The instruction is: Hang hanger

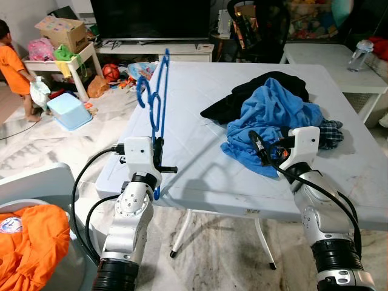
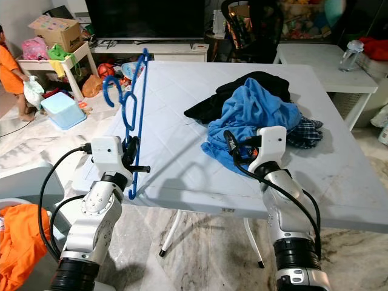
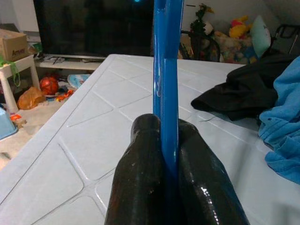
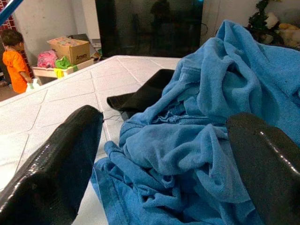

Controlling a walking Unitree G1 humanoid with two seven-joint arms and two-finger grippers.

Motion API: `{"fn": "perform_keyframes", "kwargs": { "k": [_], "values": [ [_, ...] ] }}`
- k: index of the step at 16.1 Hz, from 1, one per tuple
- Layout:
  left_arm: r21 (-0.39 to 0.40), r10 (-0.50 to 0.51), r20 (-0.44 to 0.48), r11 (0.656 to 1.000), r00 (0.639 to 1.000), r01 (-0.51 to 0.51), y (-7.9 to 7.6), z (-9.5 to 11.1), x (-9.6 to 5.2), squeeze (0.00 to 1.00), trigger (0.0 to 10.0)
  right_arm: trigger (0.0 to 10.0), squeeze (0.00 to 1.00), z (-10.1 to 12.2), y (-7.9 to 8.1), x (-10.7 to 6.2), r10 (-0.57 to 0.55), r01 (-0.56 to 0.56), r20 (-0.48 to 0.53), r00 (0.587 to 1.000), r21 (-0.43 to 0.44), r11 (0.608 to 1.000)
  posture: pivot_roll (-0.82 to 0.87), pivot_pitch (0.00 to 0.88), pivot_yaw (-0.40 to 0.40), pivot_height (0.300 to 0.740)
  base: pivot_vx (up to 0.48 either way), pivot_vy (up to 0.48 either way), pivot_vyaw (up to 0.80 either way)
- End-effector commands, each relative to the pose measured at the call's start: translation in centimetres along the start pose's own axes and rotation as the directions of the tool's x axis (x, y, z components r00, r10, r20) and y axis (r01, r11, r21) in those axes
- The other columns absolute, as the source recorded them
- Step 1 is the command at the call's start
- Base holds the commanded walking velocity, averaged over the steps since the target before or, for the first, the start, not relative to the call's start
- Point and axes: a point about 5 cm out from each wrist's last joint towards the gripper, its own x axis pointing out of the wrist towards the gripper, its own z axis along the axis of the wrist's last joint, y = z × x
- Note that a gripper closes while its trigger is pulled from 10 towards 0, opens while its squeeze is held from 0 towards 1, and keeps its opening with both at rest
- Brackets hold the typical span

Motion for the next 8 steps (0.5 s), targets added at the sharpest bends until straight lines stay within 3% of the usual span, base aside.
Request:
{"fn": "perform_keyframes", "kwargs": {
  "k": [1,8],
  "values": [
    [0.01,0.002,-0.022,1.0,1.0,-0.001,-0.02,-0.39,0.02,0.0,10.0,10.0,0.0,0.51,0.35,0.34,0.005,-0.005,0.013,1.0,-0.002,1.0,-0.13,0.0,0.017,0.74,0.0,0.0,0.0],
    [0.028,0.008,-0.023,1.0,1.0,-0.007,-0.11,-0.38,0.03,0.0,10.0,10.0,0.0,0.28,1.27,0.84,0.027,-0.027,0.0,1.0,0.015,1.0,-0.12,0.0,0.014,0.74,0.0,0.0,0.0]
  ]
}}
